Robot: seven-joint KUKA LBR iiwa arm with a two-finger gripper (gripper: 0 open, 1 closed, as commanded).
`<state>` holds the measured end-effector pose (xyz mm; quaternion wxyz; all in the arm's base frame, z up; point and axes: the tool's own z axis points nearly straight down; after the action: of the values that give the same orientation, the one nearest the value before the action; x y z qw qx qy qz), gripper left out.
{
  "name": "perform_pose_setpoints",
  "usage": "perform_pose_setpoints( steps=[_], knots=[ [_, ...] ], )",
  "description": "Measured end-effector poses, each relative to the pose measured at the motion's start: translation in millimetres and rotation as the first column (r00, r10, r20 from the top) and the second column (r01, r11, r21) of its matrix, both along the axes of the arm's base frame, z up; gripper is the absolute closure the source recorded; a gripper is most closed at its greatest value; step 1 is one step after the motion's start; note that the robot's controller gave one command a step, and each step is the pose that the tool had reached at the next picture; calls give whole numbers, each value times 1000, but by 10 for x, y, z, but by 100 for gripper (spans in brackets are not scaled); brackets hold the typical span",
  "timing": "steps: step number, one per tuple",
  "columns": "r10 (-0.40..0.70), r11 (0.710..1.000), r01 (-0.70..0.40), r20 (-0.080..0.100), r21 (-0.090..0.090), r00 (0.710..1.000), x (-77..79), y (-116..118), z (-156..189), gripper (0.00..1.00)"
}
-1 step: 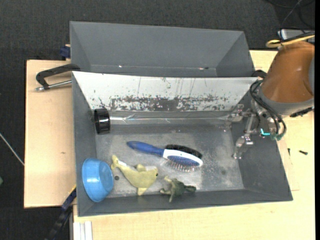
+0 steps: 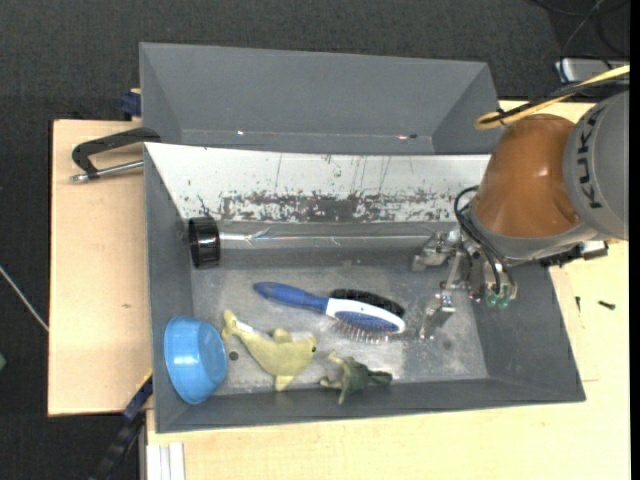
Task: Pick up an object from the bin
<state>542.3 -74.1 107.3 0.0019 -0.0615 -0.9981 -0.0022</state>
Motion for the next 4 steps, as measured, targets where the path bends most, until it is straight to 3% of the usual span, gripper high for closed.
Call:
perform_pose_setpoints(
  steps=[1,2,3,4],
  knots=[
    [-30,1000,30,2,0,1000,153,697,-265,0],
    [339,941,-339,4,-3,941,-14,1686,-181,0],
    [439,898,-439,1,-5,898,-50,2013,-256,0],
    [293,956,-293,0,-7,956,-481,2420,-238,0]
  ],
)
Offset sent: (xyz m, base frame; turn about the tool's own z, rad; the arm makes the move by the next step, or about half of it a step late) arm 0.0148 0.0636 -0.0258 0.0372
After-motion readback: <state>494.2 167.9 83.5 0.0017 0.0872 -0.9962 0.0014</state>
